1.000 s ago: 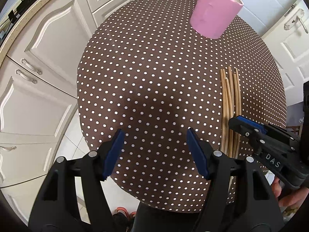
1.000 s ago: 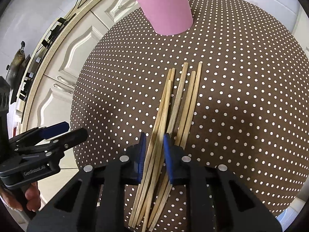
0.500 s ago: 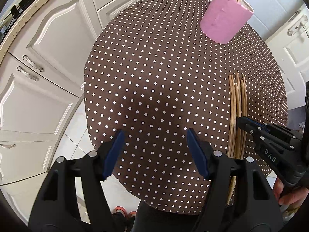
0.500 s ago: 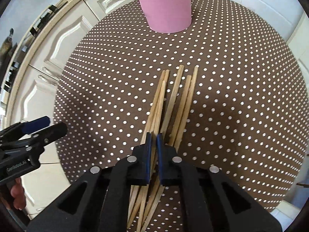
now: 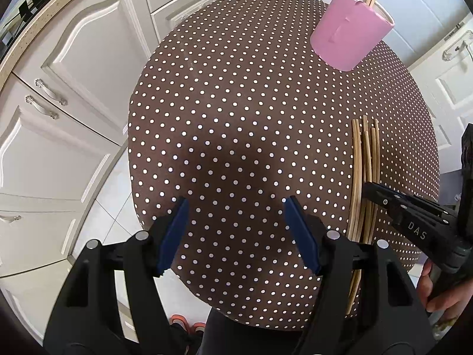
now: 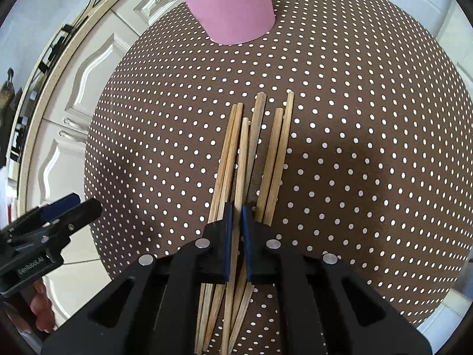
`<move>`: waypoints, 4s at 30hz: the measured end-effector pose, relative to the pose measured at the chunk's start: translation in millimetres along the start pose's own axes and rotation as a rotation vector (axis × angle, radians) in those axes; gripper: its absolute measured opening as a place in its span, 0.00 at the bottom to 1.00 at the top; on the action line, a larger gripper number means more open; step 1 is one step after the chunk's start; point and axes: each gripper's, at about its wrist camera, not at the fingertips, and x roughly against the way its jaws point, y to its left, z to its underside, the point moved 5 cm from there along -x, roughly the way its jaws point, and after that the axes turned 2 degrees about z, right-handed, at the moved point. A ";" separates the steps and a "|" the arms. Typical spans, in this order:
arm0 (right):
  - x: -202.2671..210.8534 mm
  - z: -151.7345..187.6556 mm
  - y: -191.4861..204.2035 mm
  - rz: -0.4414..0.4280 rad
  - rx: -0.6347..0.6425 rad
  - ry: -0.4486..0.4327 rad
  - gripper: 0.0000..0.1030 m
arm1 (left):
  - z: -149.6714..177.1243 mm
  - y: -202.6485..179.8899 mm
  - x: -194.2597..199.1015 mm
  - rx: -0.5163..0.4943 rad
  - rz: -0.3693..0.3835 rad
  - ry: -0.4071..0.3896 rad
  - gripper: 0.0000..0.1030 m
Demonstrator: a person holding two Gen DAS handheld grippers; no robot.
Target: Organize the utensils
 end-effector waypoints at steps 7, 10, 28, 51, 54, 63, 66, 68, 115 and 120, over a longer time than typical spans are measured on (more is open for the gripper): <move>22.8 3.0 -24.4 -0.071 -0.064 -0.025 0.04 | 0.5 -9.7 2.6 -0.021 0.008 -0.011 0.64; 27.4 1.9 -40.5 -0.095 -0.077 -0.013 0.04 | 1.0 -19.7 1.3 -0.041 0.008 -0.007 0.64; 81.9 27.8 -111.8 -0.110 -0.239 -0.125 0.04 | 3.4 -102.2 5.9 -0.222 0.096 -0.020 0.64; 94.1 37.9 -182.8 -0.120 -0.397 -0.107 0.04 | -11.3 -154.9 -47.2 -0.223 0.270 0.110 0.33; 93.7 37.6 -182.7 -0.128 -0.403 -0.104 0.04 | -15.6 -163.3 -52.7 -0.231 0.276 0.110 0.33; 88.8 33.2 -183.5 -0.143 -0.417 -0.091 0.04 | -12.9 -194.8 -61.3 -0.250 0.254 0.121 0.32; 88.4 31.5 -183.2 -0.145 -0.419 -0.090 0.04 | -14.1 -194.5 -70.6 -0.256 0.232 0.122 0.32; 88.4 31.3 -183.3 -0.146 -0.418 -0.090 0.04 | -17.5 -196.0 -73.7 -0.253 0.229 0.125 0.32; 96.2 28.2 -191.8 -0.148 -0.446 -0.115 0.04 | -28.4 -217.9 -87.8 -0.292 0.142 0.143 0.05; 102.0 23.7 -186.6 -0.139 -0.430 -0.133 0.04 | -26.7 -220.7 -65.0 -0.302 0.160 0.109 0.05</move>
